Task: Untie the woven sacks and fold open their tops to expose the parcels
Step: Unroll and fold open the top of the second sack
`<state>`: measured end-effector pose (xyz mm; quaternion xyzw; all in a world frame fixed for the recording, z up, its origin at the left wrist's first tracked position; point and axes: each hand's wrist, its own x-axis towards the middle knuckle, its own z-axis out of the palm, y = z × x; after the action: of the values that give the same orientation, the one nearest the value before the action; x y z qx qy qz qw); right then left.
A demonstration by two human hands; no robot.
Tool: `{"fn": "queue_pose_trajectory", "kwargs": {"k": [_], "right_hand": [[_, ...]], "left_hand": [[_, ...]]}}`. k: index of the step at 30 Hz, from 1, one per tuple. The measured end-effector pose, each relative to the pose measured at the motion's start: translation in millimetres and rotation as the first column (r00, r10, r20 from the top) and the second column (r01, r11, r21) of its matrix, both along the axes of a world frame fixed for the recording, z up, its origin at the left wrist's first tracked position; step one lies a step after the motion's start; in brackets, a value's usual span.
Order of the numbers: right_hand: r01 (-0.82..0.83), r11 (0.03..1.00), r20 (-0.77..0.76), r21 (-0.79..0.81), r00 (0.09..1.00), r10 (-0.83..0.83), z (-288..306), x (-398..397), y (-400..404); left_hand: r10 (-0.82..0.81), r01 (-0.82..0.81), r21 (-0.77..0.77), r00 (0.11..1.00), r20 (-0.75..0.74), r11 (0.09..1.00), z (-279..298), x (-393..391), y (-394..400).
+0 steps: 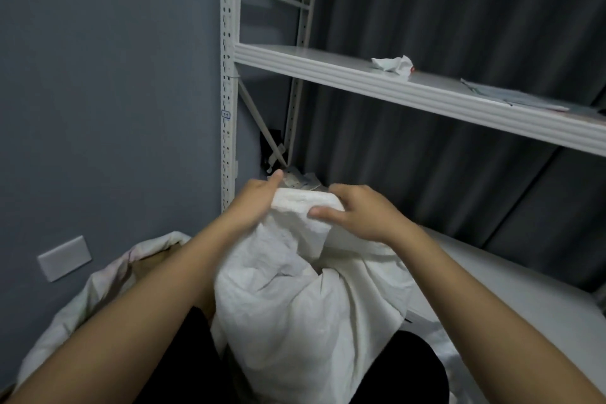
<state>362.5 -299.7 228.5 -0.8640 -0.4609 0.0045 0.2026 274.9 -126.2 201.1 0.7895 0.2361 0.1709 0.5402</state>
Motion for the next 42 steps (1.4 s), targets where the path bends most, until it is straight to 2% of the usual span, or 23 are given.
{"fn": "queue_pose_trajectory", "kwargs": {"k": [2, 4, 6, 8, 10, 12, 13, 15, 17, 21, 23, 27, 28, 29, 31, 33, 34, 35, 37, 38, 39, 41, 42], "right_hand": [[0.005, 0.998, 0.025, 0.062, 1.000, -0.007, -5.7, -4.7, -1.0], [-0.038, 0.985, -0.240, 0.169, 0.968, 0.078, -10.7, -8.8, 3.1], [-0.025, 0.969, -0.526, 0.248, 0.836, 0.156, -11.3, -9.1, 7.5], [-0.018, 0.974, -0.512, 0.227, 0.848, 0.135, -9.8, -3.7, 4.7], [-0.017, 0.996, -0.209, 0.091, 0.977, 0.036, -12.2, 1.9, -0.1], [0.045, 0.998, -0.036, 0.037, 0.998, -0.044, -19.4, -1.5, 1.0], [0.042, 0.997, -0.087, 0.063, 0.996, -0.036, -22.8, -3.9, 2.8], [0.020, 0.988, -0.392, 0.156, 0.919, 0.043, -28.9, -7.1, 8.5], [0.033, 0.970, -0.549, 0.239, 0.829, 0.107, -29.2, -5.2, 9.3], [-0.026, 0.977, -0.241, 0.211, 0.967, 0.077, -31.0, 5.6, -2.9], [-0.004, 0.979, -0.270, 0.204, 0.961, 0.060, -37.4, 7.4, -3.2], [0.069, 0.976, -0.712, 0.206, 0.695, 0.101, -39.2, -1.3, 2.6], [0.078, 0.968, -0.700, 0.238, 0.704, 0.116, -35.0, -3.8, 1.5], [0.071, 0.959, -0.603, 0.275, 0.789, 0.115, -31.7, -4.3, -0.8], [0.047, 0.988, -0.198, 0.150, 0.980, -0.017, -30.6, -3.2, -5.0], [0.108, 0.994, 0.064, 0.026, 0.992, -0.110, -39.9, -5.5, -2.7], [0.132, 0.991, 0.038, 0.027, 0.990, -0.133, -44.9, -5.8, 0.3], [0.143, 0.988, -0.125, 0.061, 0.983, -0.134, -48.2, -4.7, 3.4], [0.182, 0.966, -0.593, 0.183, 0.804, -0.039, -44.1, -7.5, 6.7], [0.201, 0.957, -0.664, 0.210, 0.747, -0.012, -39.5, -8.5, 4.8], [0.187, 0.954, -0.611, 0.234, 0.791, -0.006, -36.5, -7.0, 1.8], [0.137, 0.985, -0.153, 0.108, 0.981, -0.120, -40.4, -1.3, -5.2], [0.159, 0.987, 0.084, 0.014, 0.984, -0.160, -43.8, -1.2, -6.2]], "left_hand": [[-0.046, 0.063, 0.207, 0.995, -0.085, 0.976, -1.7, -3.8, 4.9], [-0.095, 0.105, 0.543, 0.994, -0.047, 0.833, -7.0, -4.4, -2.3], [-0.167, 0.105, 0.670, 0.986, 0.029, 0.735, -9.4, -4.1, -12.0], [-0.171, 0.133, 0.551, 0.985, 0.017, 0.824, -8.2, -3.0, -5.6], [-0.168, 0.172, 0.359, 0.985, -0.043, 0.917, -6.3, -3.6, 8.3], [-0.171, 0.208, 0.448, 0.978, -0.122, 0.869, -5.0, -8.9, 9.4], [-0.192, 0.229, 0.524, 0.973, -0.124, 0.820, -6.6, -10.9, 3.9], [-0.270, 0.257, 0.643, 0.960, -0.080, 0.722, -9.8, -13.6, -14.4], [-0.313, 0.293, 0.634, 0.946, -0.084, 0.716, -8.4, -13.2, -20.6], [-0.307, 0.308, 0.319, 0.950, -0.055, 0.896, 4.1, -18.2, 2.8], [-0.278, 0.309, 0.402, 0.951, -0.135, 0.862, 3.9, -19.1, 3.2], [-0.305, 0.364, 0.636, 0.930, -0.205, 0.681, 0.3, -15.1, -16.9], [-0.335, 0.382, 0.601, 0.922, -0.194, 0.703, 3.3, -14.7, -16.5], [-0.351, 0.387, 0.522, 0.921, -0.172, 0.760, 7.0, -14.7, -12.0], [-0.324, 0.344, 0.385, 0.939, -0.118, 0.857, 9.6, -17.0, 1.9], [-0.266, 0.314, 0.440, 0.949, -0.167, 0.842, 3.4, -17.9, 7.0], [-0.232, 0.316, 0.542, 0.948, -0.219, 0.778, -2.5, -15.9, 4.9], [-0.206, 0.324, 0.649, 0.945, -0.253, 0.689, -7.9, -12.8, -0.8], [-0.211, 0.337, 0.758, 0.941, -0.264, 0.558, -12.3, -8.7, -14.3], [-0.228, 0.354, 0.733, 0.935, -0.271, 0.581, -10.7, -8.4, -15.2], [-0.256, 0.369, 0.633, 0.929, -0.267, 0.680, -7.2, -8.7, -11.6], [-0.308, 0.365, 0.341, 0.928, -0.210, 0.866, -4.6, -9.0, 3.4], [-0.305, 0.353, 0.290, 0.931, -0.199, 0.890, -4.9, -9.9, 8.4]]}}
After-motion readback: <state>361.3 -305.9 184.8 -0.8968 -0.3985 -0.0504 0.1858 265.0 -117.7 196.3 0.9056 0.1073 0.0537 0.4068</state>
